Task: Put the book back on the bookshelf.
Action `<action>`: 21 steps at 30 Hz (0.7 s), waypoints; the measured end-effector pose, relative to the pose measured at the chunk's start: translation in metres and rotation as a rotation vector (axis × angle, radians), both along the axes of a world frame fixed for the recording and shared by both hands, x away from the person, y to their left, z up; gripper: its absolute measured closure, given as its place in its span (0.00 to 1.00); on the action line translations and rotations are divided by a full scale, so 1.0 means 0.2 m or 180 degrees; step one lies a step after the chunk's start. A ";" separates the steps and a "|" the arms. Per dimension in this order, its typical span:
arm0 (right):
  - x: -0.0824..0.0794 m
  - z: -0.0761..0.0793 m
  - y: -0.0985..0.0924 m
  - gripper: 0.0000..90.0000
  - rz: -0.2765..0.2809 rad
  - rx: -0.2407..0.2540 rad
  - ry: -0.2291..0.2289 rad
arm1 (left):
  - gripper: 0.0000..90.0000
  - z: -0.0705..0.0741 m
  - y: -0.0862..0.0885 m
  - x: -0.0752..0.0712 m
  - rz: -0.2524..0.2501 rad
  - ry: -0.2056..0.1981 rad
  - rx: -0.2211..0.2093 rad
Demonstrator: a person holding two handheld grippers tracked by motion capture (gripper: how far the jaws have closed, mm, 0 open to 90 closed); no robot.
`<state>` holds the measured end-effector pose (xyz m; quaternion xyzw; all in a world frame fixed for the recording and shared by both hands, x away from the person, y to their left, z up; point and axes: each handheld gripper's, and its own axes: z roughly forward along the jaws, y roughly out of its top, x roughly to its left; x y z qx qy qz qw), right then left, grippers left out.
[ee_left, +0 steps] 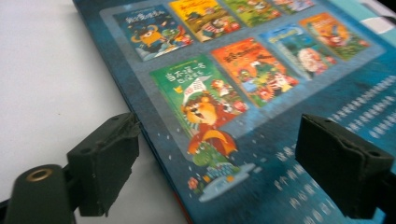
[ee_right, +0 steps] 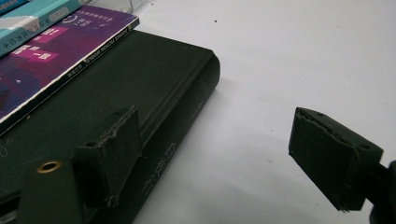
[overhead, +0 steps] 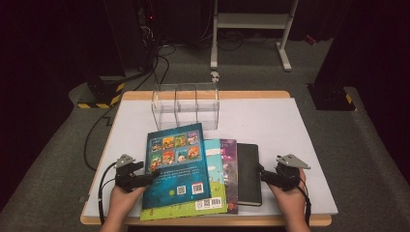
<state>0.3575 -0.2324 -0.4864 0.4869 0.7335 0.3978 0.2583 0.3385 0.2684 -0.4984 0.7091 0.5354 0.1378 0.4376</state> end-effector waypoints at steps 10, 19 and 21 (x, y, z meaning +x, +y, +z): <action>0.00 0.00 0.02 0.18 0.0001 -0.0012 0.0003 | 0.15 -0.02 -0.02 0.06 0.0046 0.0003 0.0062; 0.00 0.00 0.02 0.19 0.0005 -0.0007 0.0009 | 0.16 -0.01 -0.04 0.04 -0.0043 -0.0154 0.0209; 0.00 0.00 0.02 0.19 0.0005 0.0000 0.0015 | 0.16 -0.01 -0.06 0.03 -0.0103 -0.0186 0.0207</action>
